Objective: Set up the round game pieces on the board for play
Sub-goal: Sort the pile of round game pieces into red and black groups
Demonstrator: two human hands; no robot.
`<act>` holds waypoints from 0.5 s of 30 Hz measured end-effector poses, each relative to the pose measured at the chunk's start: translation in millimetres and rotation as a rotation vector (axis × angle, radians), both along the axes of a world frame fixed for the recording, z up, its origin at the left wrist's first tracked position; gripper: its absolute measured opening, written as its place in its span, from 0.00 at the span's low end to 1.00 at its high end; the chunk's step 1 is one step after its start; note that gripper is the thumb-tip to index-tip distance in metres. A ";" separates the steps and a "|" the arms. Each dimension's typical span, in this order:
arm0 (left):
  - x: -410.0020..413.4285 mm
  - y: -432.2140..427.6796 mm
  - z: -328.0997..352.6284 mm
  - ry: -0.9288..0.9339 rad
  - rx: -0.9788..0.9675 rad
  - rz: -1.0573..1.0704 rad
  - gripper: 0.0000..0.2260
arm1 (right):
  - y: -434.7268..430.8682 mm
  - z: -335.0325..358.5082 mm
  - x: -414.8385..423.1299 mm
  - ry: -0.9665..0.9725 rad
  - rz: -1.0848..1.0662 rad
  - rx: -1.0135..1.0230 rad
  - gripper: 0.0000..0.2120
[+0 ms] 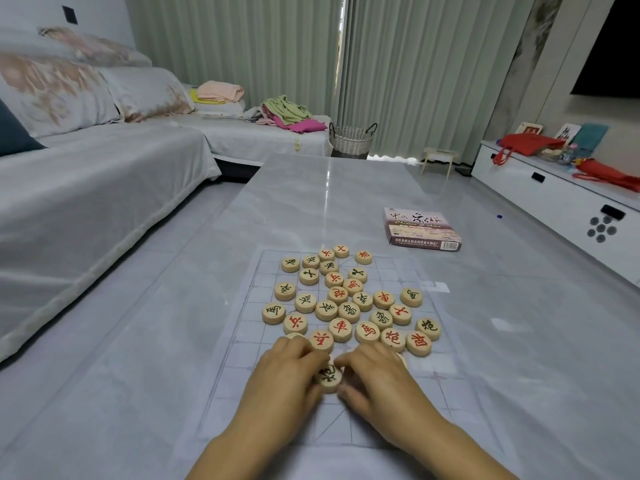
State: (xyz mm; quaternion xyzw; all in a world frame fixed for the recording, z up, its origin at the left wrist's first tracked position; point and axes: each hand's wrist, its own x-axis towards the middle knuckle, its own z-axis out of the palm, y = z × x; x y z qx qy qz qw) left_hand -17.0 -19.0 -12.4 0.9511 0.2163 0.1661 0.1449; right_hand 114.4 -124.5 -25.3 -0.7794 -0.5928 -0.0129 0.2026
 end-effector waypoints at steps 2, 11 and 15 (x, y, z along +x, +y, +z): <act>-0.6 -3.2 -0.3 0.033 0.055 -0.048 0.13 | -6.2 0.5 9.9 0.010 -0.024 0.059 0.24; 3.1 -17.5 -5.5 0.307 0.165 -0.121 0.15 | -28.3 3.8 51.2 -0.037 -0.168 -0.016 0.13; -6.1 -12.3 -4.2 0.241 0.137 -0.092 0.16 | 2.6 14.0 36.3 -0.037 -0.007 0.055 0.17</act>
